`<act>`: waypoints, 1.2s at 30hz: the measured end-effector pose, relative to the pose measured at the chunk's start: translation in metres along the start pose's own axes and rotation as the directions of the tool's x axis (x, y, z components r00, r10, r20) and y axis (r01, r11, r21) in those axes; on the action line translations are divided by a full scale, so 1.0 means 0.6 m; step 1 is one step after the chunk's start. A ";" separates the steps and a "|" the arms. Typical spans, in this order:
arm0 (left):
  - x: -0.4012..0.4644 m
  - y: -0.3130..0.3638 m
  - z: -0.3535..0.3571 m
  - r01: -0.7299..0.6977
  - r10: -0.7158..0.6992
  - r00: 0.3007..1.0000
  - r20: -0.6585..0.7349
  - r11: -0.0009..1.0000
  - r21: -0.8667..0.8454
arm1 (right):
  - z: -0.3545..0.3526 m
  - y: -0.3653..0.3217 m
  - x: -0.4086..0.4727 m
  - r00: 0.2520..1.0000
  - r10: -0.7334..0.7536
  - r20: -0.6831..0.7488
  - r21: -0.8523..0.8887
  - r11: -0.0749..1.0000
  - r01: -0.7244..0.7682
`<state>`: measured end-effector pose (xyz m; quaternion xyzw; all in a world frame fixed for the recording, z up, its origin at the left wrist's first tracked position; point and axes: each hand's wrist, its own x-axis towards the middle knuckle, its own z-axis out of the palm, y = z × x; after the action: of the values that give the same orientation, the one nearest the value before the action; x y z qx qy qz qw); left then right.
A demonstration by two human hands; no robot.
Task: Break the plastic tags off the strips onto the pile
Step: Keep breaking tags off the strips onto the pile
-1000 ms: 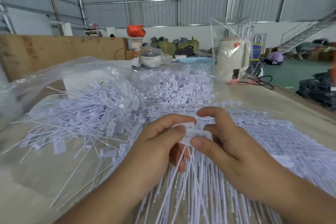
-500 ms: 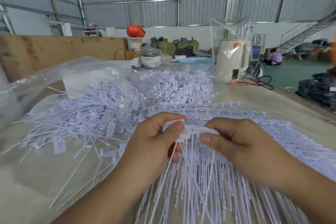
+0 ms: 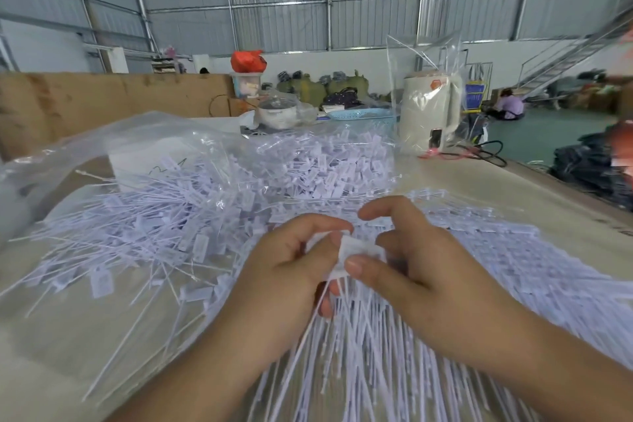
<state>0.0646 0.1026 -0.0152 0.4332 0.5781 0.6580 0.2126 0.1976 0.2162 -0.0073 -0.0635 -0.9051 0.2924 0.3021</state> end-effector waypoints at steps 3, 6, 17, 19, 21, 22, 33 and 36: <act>-0.005 0.004 -0.002 0.011 -0.011 1.000 -0.002 0.999 -0.035 | -0.002 0.007 0.001 0.998 -0.029 0.053 -0.024 0.999 0.030; -0.009 0.006 -0.001 -0.029 0.027 0.999 0.031 0.999 0.046 | 0.002 0.006 -0.002 0.995 -0.030 0.092 -0.072 0.997 0.036; 0.003 0.012 -0.017 -0.039 0.036 0.988 -0.148 0.999 -0.016 | -0.021 0.004 -0.001 0.992 0.122 0.042 0.107 0.986 -0.126; 0.005 0.011 -0.007 -0.013 -0.013 0.985 -0.174 0.989 -0.146 | -0.012 -0.002 0.000 0.990 0.118 -0.072 0.129 0.986 -0.108; 0.004 0.011 0.006 0.025 -0.080 0.980 -0.180 0.957 -0.288 | 0.001 -0.012 0.002 0.976 0.090 -0.197 0.107 0.992 -0.069; 0.004 0.010 0.011 0.039 -0.106 0.978 -0.179 0.938 -0.345 | 0.006 -0.018 0.003 0.967 0.068 -0.247 0.076 0.996 -0.051; 0.004 0.010 -0.024 0.031 -0.032 0.997 -0.071 0.999 -0.011 | -0.007 -0.010 -0.004 1.000 0.021 0.002 0.097 0.995 -0.021; -0.005 0.011 -0.006 -0.012 0.012 1.000 -0.003 1.000 -0.015 | 0.002 -0.002 -0.003 0.993 -0.023 0.120 -0.037 0.999 0.028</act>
<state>0.0645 0.0967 -0.0097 0.4342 0.5708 0.6641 0.2110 0.1983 0.2143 -0.0085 -0.0402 -0.9278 0.2741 0.2498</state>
